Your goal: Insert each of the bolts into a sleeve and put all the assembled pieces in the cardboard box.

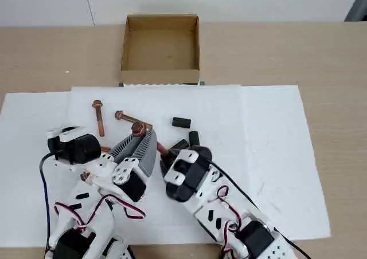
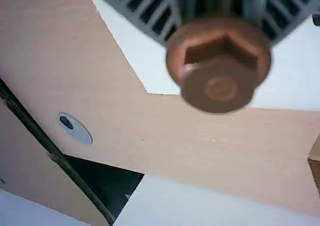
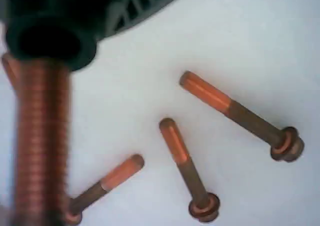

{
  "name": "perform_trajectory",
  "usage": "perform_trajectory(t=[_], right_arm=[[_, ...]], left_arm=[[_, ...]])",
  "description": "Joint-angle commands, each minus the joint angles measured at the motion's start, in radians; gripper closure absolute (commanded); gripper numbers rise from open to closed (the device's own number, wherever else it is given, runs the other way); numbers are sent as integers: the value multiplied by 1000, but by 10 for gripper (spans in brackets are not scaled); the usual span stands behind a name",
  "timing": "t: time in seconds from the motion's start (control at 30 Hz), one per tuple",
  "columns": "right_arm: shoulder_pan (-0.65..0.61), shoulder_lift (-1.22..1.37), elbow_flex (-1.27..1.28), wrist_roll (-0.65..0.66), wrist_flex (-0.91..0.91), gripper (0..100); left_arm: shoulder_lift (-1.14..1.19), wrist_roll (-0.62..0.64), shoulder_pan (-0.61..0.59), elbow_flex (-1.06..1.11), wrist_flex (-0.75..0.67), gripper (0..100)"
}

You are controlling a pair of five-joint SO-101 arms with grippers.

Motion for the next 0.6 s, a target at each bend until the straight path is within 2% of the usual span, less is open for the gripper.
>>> perform_trajectory(t=[0.0, 0.3, 0.4, 0.57], right_arm=[[10, -7, -43, 20, -31, 995], [7, -7, -61, 26, -36, 995], [7, -7, -61, 26, -36, 995], [7, -7, -61, 26, -36, 995]], left_arm=[[-8, -2, 9, -4, -28, 995], [-6, -3, 11, 54, -28, 995], [-6, -46, 15, 79, -31, 995], [-8, -81, 97, 117, -26, 995]])
